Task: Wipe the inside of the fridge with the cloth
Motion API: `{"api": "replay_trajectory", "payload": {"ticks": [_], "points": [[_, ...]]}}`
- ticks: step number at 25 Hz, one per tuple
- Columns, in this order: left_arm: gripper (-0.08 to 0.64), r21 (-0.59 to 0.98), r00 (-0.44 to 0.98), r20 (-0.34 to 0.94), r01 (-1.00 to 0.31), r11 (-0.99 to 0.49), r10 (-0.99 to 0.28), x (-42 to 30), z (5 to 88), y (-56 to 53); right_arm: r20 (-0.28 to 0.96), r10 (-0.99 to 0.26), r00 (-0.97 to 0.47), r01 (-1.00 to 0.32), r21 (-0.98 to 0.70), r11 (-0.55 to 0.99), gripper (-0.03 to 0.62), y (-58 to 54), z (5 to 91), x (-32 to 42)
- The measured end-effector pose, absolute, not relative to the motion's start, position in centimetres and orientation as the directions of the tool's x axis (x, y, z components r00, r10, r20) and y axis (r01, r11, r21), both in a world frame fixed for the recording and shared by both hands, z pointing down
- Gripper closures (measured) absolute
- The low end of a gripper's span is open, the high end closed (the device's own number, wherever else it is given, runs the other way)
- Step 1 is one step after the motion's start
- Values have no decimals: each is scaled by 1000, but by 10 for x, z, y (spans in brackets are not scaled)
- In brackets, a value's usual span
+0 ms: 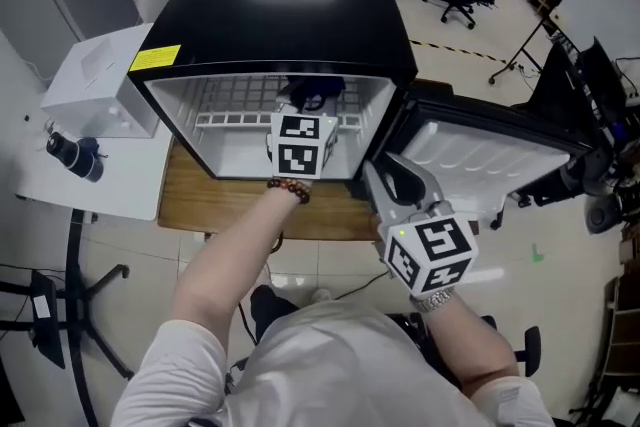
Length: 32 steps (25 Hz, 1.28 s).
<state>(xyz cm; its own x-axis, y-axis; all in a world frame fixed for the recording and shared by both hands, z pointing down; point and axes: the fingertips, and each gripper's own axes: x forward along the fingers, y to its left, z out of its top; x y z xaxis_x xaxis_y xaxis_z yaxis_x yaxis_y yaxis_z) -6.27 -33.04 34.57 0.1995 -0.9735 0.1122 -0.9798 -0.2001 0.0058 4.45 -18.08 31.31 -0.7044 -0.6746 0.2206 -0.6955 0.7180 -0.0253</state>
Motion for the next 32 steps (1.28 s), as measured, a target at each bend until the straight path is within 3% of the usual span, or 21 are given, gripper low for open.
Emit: {"api": "replay_trajectory", "payload": {"ticks": [7,15,28,32], "points": [[436,-44,259,104,-963,-265,-960,-86,341,-254,229,-551,-803,-589,-157,793,476,-177,324,-7],[436,-161,348,119,-918,-364,-930,-121,354,-185,193,-399,-896,-443,-374,815,336,-177,329,-69],[431,-215,534,164,-801,-558,-829,-168,371,-110,215,34,-976,-102,-591,800,210,-140,370,-162],[430,-198,591,161,-765,-613,-790,-176,372,-94,187,142,-972,-11,-642,766,204,-124,375,-180]]}}
